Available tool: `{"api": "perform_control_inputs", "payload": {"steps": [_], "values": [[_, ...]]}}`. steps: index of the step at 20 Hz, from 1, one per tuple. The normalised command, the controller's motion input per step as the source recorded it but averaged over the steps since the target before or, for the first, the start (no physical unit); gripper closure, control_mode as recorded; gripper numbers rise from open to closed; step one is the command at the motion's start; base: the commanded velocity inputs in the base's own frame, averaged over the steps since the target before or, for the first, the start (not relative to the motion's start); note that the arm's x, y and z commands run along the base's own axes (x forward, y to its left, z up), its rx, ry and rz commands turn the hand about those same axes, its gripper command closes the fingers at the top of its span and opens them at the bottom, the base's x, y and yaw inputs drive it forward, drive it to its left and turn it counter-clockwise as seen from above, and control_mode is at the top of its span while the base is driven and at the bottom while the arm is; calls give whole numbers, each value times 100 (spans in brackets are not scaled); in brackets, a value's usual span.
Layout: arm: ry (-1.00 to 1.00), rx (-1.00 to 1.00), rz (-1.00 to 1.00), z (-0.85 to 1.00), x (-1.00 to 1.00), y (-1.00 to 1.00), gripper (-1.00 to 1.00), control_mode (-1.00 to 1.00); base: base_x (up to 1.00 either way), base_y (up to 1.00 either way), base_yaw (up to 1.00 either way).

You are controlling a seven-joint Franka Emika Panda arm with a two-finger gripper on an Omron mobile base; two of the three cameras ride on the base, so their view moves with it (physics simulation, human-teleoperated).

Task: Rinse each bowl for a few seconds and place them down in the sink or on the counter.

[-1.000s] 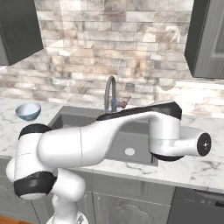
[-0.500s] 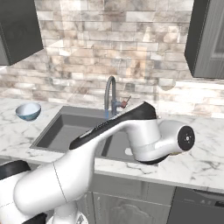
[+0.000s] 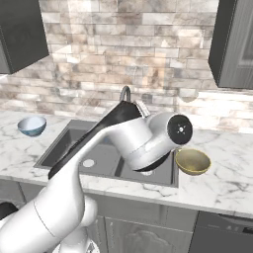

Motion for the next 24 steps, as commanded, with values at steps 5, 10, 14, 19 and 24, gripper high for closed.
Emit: {"api": "perform_control_inputs", "payload": {"steps": [5,10,14,19,24], "values": [[0,-7,1,41,-25,41,-100,-100,0,0,0],[4,-4,0,38,-25,41,-100,-100,0,0,0],[9,0,0,30,-20,51,-100,-100,0,0,0],[8,-1,5,25,-14,54,-100,-100,0,0,0],[4,-1,5,19,-14,56,-100,-100,0,0,0]]}}
